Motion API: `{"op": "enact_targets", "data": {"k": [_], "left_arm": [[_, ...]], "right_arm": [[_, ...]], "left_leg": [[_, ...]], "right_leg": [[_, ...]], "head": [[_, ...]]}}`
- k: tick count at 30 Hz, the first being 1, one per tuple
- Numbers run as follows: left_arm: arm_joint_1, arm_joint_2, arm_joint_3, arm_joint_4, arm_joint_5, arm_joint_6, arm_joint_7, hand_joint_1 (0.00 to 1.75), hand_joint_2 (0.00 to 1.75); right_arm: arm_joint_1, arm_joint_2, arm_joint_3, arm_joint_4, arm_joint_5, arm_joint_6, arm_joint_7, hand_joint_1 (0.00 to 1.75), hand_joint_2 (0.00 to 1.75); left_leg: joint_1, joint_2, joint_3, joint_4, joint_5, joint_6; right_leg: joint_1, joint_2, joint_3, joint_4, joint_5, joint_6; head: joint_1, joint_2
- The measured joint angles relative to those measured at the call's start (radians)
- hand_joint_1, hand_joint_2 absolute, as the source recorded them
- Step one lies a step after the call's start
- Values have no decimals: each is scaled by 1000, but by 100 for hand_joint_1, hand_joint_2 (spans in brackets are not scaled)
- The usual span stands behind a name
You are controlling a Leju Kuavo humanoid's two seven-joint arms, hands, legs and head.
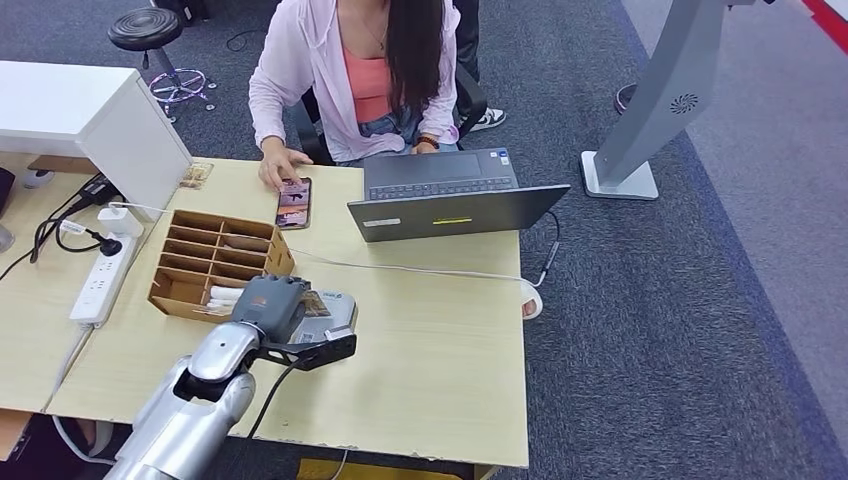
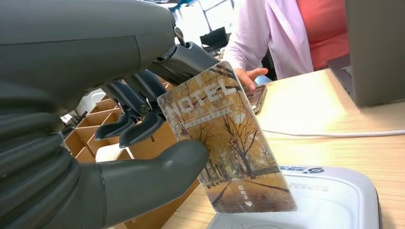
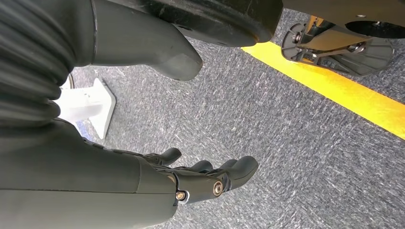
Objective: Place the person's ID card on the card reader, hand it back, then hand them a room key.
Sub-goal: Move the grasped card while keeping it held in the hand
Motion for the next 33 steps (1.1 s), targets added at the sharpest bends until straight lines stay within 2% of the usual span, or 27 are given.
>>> {"op": "enact_targets", "data": {"k": [5, 10, 13, 15, 17, 20, 23, 28, 33], "left_arm": [[-12, 4, -4, 21, 13, 18, -1, 175, 175], [-14, 7, -4, 7, 9, 141, 23, 175, 175], [-17, 9, -4, -16, 1, 163, 30, 175, 175], [-17, 12, -2, -32, -21, 224, 43, 175, 175], [-23, 19, 9, -62, -54, 331, 52, 175, 175], [-58, 48, 53, -114, -110, 465, 38, 175, 175], [-111, 83, 120, -140, -155, 533, -5, 175, 175], [-171, 121, 209, -137, -201, 568, -41, 175, 175], [-195, 133, 262, -100, -203, 585, -52, 175, 175]], "right_arm": [[0, 0, 0, 0, 3, 1, 2, 0, 175], [2, 0, 0, 0, 4, 2, 7, 0, 175], [2, 0, 0, 0, 5, 2, 9, 0, 175], [3, 0, 0, 0, 10, 3, 9, 0, 175], [3, 0, 0, 0, 19, 4, 8, 0, 175], [3, 0, 1, 0, 39, 8, 0, 0, 175], [3, 0, 4, 1, 55, 15, -3, 0, 175], [3, 0, 8, 1, 69, 21, 2, 0, 175], [2, 0, 8, 1, 70, 21, 4, 0, 175]], "left_leg": [[0, 0, 1, 0, 0, 0], [0, 0, 0, 0, 1, -1], [0, 0, 0, 0, 1, -1], [0, 0, 0, 0, 1, -1], [0, 0, -1, 0, 1, -1], [0, 0, -1, 0, 1, -1], [0, 0, 0, 0, 1, -1], [1, 0, 0, 0, 2, -2], [1, 0, 0, 0, 2, -2]], "right_leg": [[0, 0, 0, 0, 0, 0], [0, 0, 0, 0, 1, 0], [0, 0, 0, 0, 1, 0], [0, 0, 0, 0, 1, 0], [0, 0, 0, 0, 1, 0], [0, 0, 0, 1, 1, 0], [0, 0, 0, 1, 1, 0], [1, 0, 0, 2, 1, 0], [0, 0, 0, 2, 1, 0]], "head": [[0, 0], [0, 0], [0, 0], [0, 0], [0, 0], [0, 0], [0, 0], [0, 0], [0, 0]]}}
